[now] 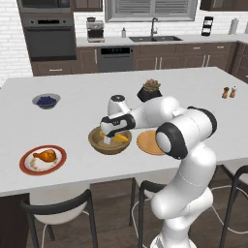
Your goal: Pick the chicken drumstick and corn from their plates and place them in the bowl. Then put the bowl in the fridge.
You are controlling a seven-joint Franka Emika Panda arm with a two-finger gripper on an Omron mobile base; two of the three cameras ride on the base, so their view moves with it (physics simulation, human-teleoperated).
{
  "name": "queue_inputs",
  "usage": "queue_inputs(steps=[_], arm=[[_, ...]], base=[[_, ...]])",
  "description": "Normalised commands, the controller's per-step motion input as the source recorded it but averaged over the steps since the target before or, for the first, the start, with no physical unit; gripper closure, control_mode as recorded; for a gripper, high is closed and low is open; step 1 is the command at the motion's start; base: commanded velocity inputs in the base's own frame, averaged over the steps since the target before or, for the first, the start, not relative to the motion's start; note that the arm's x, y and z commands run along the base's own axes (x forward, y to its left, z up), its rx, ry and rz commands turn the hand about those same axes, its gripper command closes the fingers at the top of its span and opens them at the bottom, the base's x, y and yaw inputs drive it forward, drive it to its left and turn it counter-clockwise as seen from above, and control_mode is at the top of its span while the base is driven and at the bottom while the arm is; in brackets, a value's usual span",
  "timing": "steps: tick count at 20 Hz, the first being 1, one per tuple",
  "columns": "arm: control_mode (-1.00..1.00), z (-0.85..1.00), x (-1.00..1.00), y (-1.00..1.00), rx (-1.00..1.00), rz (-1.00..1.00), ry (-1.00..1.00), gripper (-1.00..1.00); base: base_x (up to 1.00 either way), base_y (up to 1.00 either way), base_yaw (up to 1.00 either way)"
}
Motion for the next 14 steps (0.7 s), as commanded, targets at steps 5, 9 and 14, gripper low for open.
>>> queue_inputs(steps=[5,9,14], arm=[[-1.00,-0.01,0.21,0.00,0.00,0.00,0.01,1.00],[-1.00,0.01,0.31,0.16,-0.02,0.00,0.06,1.00],[-1.00,-0.04,0.10,0.16,-0.01,0.01,0.03,1.00]], base=[[0.00,0.00,0.00],[0.00,0.00,0.00],[0.00,0.00,0.00]])
